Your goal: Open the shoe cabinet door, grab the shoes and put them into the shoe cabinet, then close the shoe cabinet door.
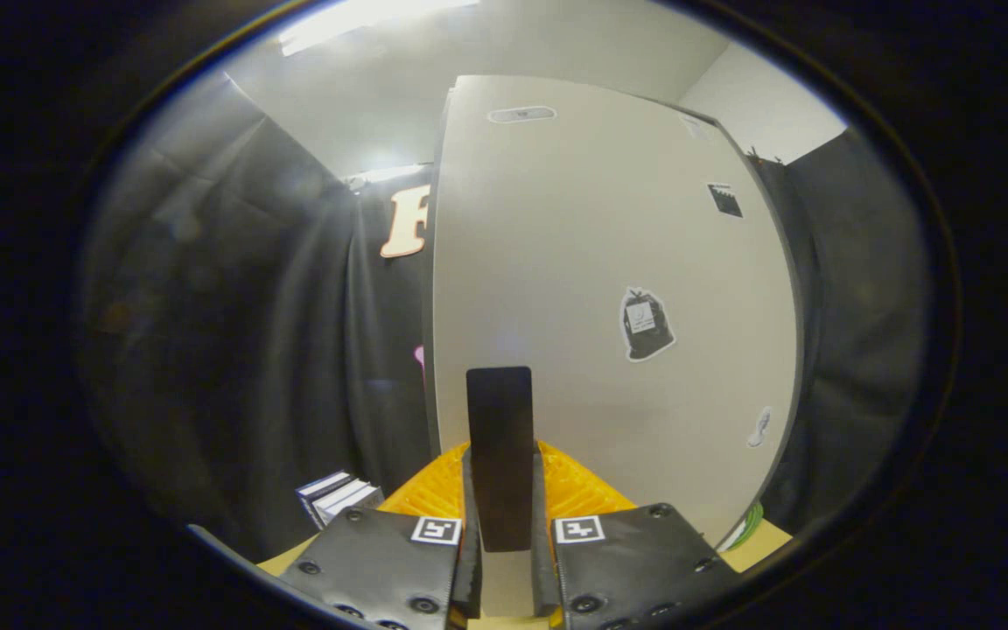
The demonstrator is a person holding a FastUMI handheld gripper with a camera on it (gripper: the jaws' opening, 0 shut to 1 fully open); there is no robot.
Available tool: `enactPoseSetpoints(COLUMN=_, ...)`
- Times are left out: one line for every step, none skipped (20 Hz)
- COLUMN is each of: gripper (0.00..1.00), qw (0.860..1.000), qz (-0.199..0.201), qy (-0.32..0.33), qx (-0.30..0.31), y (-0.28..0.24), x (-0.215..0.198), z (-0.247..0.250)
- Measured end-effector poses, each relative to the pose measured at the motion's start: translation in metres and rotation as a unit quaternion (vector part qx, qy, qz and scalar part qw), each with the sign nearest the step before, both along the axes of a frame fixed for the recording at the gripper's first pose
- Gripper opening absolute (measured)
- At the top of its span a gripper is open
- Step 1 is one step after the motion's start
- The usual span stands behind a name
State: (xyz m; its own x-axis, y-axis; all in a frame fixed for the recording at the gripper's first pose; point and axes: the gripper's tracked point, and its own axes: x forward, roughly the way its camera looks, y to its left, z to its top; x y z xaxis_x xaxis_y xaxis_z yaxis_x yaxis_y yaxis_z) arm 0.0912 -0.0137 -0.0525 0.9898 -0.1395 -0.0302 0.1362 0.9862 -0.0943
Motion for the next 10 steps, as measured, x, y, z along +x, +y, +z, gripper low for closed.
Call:
enactPoseSetpoints(gripper=0.24, qw=1.000, qz=0.000, qy=0.000, qx=-0.001, y=-0.001, x=-0.005, z=0.000)
enactPoseSetpoints(gripper=0.24, qw=1.000, qz=0.000, qy=-0.001, qx=-0.002, y=-0.002, x=-0.010, z=0.002)
enactPoseSetpoints(gripper=0.24, qw=1.000, qz=-0.001, qy=-0.001, qx=-0.002, y=-0.004, x=-0.014, z=0.003)
enactPoseSetpoints(gripper=0.24, qw=1.000, qz=-0.001, qy=-0.002, qx=-0.001, y=-0.005, x=-0.019, z=0.003)
enactPoseSetpoints(gripper=0.24, qw=1.000, qz=0.000, qy=-0.002, qx=0.000, y=-0.006, x=-0.023, z=0.005)
enactPoseSetpoints(gripper=0.24, qw=1.000, qz=0.000, qy=-0.003, qx=0.000, y=-0.006, x=-0.029, z=0.007)
enactPoseSetpoints(gripper=0.24, qw=1.000, qz=0.000, qy=-0.005, qx=0.000, y=-0.008, x=-0.034, z=0.007)
enactPoseSetpoints(gripper=0.24, qw=1.000, qz=0.000, qy=-0.006, qx=-0.001, y=-0.010, x=-0.039, z=0.009)
enactPoseSetpoints(gripper=0.24, qw=1.000, qz=0.000, qy=-0.007, qx=-0.002, y=-0.011, x=-0.044, z=0.009)
enactPoseSetpoints(gripper=0.24, qw=1.000, qz=0.001, qy=-0.008, qx=-0.004, y=-0.012, x=-0.049, z=0.010)
